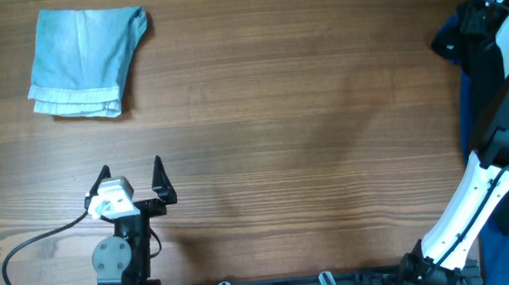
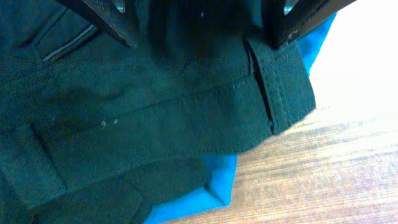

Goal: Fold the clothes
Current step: 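Reach right gripper into the dark clothing pile and grasp black shorts, then drag the black shorts with right gripper to table center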

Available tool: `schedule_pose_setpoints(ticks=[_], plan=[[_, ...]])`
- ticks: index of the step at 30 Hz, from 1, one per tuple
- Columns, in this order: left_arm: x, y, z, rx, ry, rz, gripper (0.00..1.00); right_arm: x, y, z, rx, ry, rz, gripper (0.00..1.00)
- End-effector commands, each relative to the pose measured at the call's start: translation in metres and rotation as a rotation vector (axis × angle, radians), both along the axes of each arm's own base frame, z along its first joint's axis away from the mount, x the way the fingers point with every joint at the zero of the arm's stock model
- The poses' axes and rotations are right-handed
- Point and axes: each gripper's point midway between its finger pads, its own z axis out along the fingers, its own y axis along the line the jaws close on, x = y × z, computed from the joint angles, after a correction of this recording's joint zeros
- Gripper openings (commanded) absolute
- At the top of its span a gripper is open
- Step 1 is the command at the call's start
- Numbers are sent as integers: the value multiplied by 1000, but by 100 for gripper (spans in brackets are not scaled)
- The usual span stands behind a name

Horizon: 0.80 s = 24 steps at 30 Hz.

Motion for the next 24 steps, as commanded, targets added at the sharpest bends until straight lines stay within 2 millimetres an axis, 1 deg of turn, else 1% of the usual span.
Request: schedule_pose_setpoints(ticks=[1,2,3,4,5,6,7,8,9,10,11,12,13,14,15,16,18,19,20,21,23,24], plan=[[0,1,-1,-9,-4,9,100,-8,7,-35,51,52,0,69],[0,1,-1,-9,-4,9,100,-8,8,-37,57,53,3,68],[0,1,-1,-9,-4,9,100,-7,10,-37,61,50,8,60],[0,1,-1,-9,-4,9,100,-5,9,-36,56,41,8,43],[0,1,-1,-9,-4,9,100,-2,7,-32,48,24,8,8],[0,1,-1,-9,-4,9,100,-1,6,-30,45,16,8,4],[0,1,-1,-9,-4,9,100,1,6,-26,44,6,3,4],[0,1,-1,-9,-4,9,100,4,4,-17,52,-20,-19,4],[0,1,-1,-9,-4,9,100,9,4,1,54,-60,-26,4],[0,1,-1,-9,-4,9,100,12,6,13,52,-84,-15,4],[0,1,-1,-9,-4,9,100,14,8,33,39,-113,-6,4],[0,1,-1,-9,-4,9,100,14,13,55,28,-141,3,4],[0,1,-1,-9,-4,9,100,14,20,73,21,-157,14,4],[0,1,-1,-9,-4,9,100,13,27,85,18,-165,29,4],[0,1,-1,-9,-4,9,100,12,46,102,15,-162,81,4],[0,1,-1,-9,-4,9,100,11,67,113,27,-158,120,4],[0,1,-1,-9,-4,9,100,11,112,124,68,-145,202,4],[0,1,-1,-9,-4,9,100,12,150,125,118,-129,277,4],[0,1,-1,-9,-4,9,100,13,180,121,161,-112,340,4],[0,1,-1,-9,-4,9,100,11,218,116,233,-90,386,4],[0,1,-1,-9,-4,9,100,4,285,108,358,-50,465,4],[0,1,-1,-9,-4,9,100,-2,328,104,421,-28,507,4]])
